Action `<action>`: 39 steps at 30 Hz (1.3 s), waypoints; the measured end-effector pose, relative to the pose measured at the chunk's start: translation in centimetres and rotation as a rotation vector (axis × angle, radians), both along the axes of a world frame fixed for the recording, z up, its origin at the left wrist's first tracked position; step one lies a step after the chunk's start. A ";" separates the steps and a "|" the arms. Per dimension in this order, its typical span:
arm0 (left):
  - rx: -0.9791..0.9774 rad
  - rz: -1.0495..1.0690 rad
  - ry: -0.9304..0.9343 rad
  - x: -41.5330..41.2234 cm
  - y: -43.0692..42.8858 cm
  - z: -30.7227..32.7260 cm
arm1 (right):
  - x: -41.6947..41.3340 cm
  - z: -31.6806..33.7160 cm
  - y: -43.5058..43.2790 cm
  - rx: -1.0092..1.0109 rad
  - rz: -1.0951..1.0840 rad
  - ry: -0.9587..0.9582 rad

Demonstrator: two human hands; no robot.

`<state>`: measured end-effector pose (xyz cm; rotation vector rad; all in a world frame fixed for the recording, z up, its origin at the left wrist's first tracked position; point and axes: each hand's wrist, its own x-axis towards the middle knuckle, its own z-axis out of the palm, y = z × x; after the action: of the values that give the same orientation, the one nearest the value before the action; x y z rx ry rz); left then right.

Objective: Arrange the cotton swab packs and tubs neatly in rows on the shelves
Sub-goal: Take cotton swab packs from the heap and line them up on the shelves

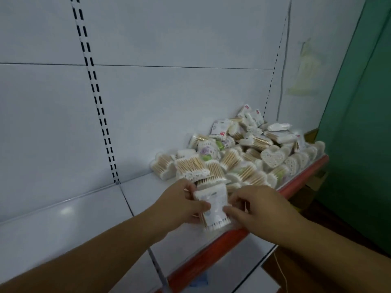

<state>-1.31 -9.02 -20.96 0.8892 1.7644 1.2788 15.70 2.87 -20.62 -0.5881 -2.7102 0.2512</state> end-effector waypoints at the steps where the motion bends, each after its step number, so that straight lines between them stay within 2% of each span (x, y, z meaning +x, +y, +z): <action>1: 0.028 -0.008 -0.049 -0.3 -0.4 0.2 | -0.2 0.4 0.4 -0.023 0.030 0.075; 3: 0.085 0.019 -0.130 -1.6 -1.4 0.9 | -1.6 1.8 1.3 -0.021 0.040 0.276; 5: 0.148 0.067 -0.212 -3.3 -2.3 1.3 | -4.0 2.8 2.3 -0.013 0.041 0.310; 8: 0.214 0.165 -0.337 -5.2 -3.2 1.3 | -8.1 2.8 3.1 -0.016 0.132 0.035; 11: 0.243 0.237 -0.373 -6.2 -3.7 1.4 | -10.6 2.7 3.6 0.058 0.185 -0.138; 14: 0.269 0.295 -0.400 -6.5 -4.2 1.3 | -11.4 3.8 4.5 0.155 0.164 -0.253; 16: 0.290 0.349 -0.419 -6.5 -4.6 1.3 | -11.7 4.4 4.8 0.124 0.206 -0.237; 19: 0.379 0.457 -0.497 -6.4 -4.9 1.3 | -12.1 5.5 5.6 -0.101 0.224 0.069; 21: 0.424 0.529 -0.519 -5.8 -4.6 1.5 | -12.5 6.6 6.3 -0.507 0.146 0.355; 22: 0.423 0.545 -0.498 -5.3 -4.3 1.6 | -12.6 7.2 6.4 -0.742 0.132 0.429; 24: 0.423 0.554 -0.434 -3.8 -3.3 2.0 | -12.6 7.7 6.2 -1.101 0.213 0.380; 25: 0.442 0.546 -0.419 -2.9 -2.7 2.3 | -12.5 7.7 6.1 -1.158 0.279 0.297; 27: 0.509 0.499 -0.430 -1.1 -1.3 2.9 | -12.1 7.5 5.7 -1.106 0.364 0.193; 30: 0.583 0.419 -0.443 1.3 0.6 2.9 | -11.6 7.1 6.1 -1.031 0.403 0.193; 33: 0.632 0.466 -0.424 2.4 1.9 2.2 | -11.2 6.4 7.2 -0.820 0.429 0.189; 34: 0.650 0.516 -0.423 2.5 2.1 1.9 | -11.2 6.1 7.9 -0.735 0.419 0.225; 36: 0.686 0.604 -0.430 2.4 2.3 1.5 | -10.7 5.7 9.7 -0.441 0.424 0.245; 39: 0.695 0.670 -0.433 2.4 2.2 0.9 | -9.6 5.6 11.8 -0.013 0.629 -0.039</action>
<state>1.06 -6.80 -20.09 0.2893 1.2968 2.3983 6.13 14.65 -15.04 0.2792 -2.8540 0.4124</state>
